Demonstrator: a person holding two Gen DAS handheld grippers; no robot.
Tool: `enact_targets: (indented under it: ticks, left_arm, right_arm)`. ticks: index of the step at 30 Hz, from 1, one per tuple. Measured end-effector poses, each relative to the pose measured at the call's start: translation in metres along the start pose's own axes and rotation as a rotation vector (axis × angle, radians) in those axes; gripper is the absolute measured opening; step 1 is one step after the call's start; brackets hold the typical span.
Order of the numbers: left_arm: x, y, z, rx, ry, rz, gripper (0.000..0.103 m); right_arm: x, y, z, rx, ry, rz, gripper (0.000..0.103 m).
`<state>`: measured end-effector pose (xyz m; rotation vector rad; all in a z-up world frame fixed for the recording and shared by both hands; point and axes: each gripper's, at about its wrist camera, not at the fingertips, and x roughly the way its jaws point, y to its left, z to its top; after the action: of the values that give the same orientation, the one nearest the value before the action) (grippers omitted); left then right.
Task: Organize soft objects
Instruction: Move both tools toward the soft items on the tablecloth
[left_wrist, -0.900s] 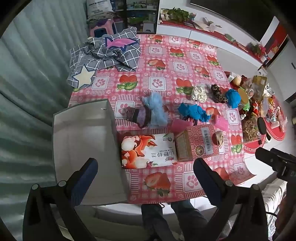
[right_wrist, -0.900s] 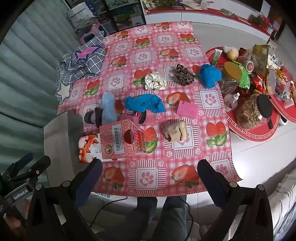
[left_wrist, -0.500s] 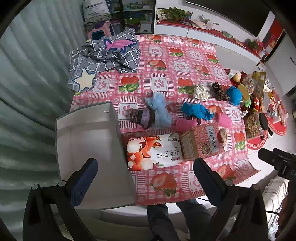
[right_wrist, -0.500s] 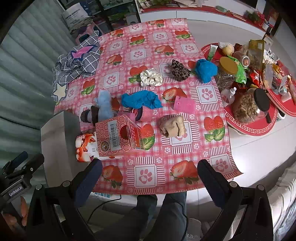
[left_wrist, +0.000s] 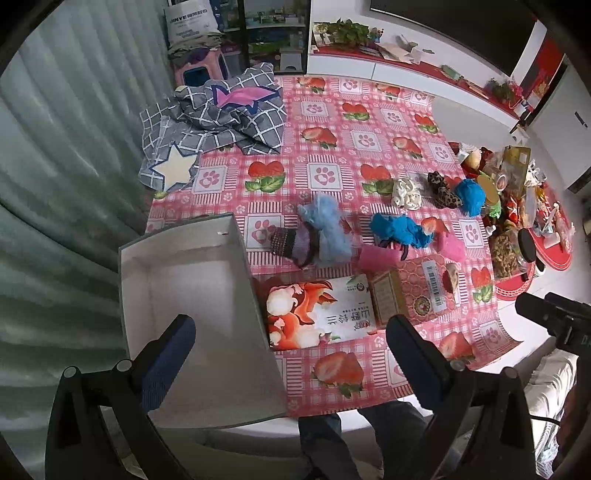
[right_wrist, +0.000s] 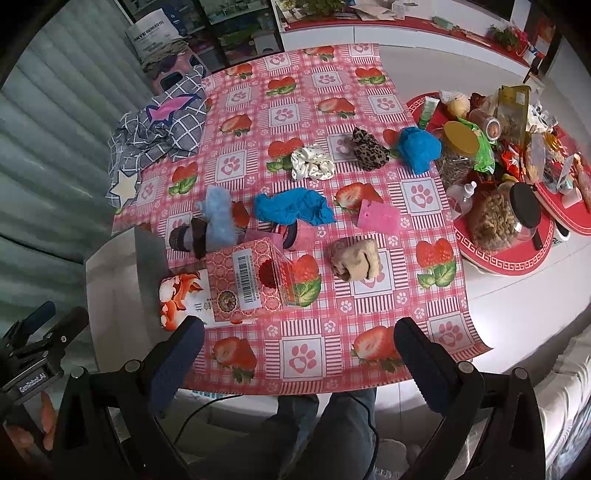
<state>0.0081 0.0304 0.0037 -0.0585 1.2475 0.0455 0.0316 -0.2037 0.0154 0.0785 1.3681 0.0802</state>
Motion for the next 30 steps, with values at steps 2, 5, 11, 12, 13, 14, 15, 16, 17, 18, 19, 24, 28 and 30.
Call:
enact_targets:
  ticks: [2, 5, 11, 12, 13, 14, 15, 16, 17, 18, 19, 24, 28, 30]
  left_arm:
    - [0.002, 0.001, 0.001, -0.001, -0.002, -0.010, 0.103]
    - [0.007, 0.002, 0.004, -0.001, 0.011, -0.010, 0.103]
    - [0.020, -0.009, 0.019, 0.019, 0.030, -0.003, 0.103]
    - [0.023, -0.010, 0.023, 0.018, 0.034, -0.008, 0.103]
    - [0.026, -0.012, 0.027, 0.017, 0.038, -0.008, 0.103]
    - [0.029, -0.014, 0.032, 0.018, 0.038, -0.004, 0.103]
    - [0.033, -0.017, 0.037, 0.019, 0.039, 0.001, 0.103]
    - [0.037, -0.018, 0.042, 0.022, 0.039, 0.009, 0.103]
    - [0.044, -0.021, 0.047, 0.020, 0.052, 0.004, 0.103]
    - [0.050, -0.023, 0.052, 0.016, 0.063, 0.006, 0.103]
    - [0.055, -0.025, 0.056, 0.013, 0.074, 0.010, 0.103]
    - [0.090, -0.035, 0.080, -0.001, 0.143, 0.021, 0.103]
    - [0.120, -0.047, 0.101, 0.010, 0.182, 0.030, 0.103]
    - [0.137, -0.053, 0.110, 0.013, 0.208, 0.027, 0.103]
  right_arm:
    - [0.001, 0.000, 0.000, -0.001, 0.002, -0.001, 0.103]
    - [0.004, 0.000, 0.002, -0.004, 0.012, -0.004, 0.103]
    - [0.020, -0.010, 0.012, 0.001, 0.042, -0.005, 0.103]
    - [0.022, -0.013, 0.014, 0.002, 0.045, -0.004, 0.103]
    - [0.025, -0.016, 0.016, 0.003, 0.050, -0.005, 0.103]
    - [0.028, -0.021, 0.019, 0.008, 0.057, -0.009, 0.103]
    - [0.031, -0.026, 0.021, 0.014, 0.061, -0.009, 0.103]
    - [0.034, -0.030, 0.024, 0.018, 0.065, -0.008, 0.103]
    - [0.037, -0.035, 0.028, 0.020, 0.072, -0.009, 0.103]
    - [0.041, -0.040, 0.031, 0.022, 0.081, -0.013, 0.103]
    - [0.046, -0.045, 0.033, 0.025, 0.093, -0.016, 0.103]
    - [0.067, -0.072, 0.052, 0.049, 0.131, -0.024, 0.103]
    - [0.078, -0.093, 0.071, 0.076, 0.137, -0.027, 0.103]
    - [0.084, -0.102, 0.083, 0.088, 0.139, -0.025, 0.103]
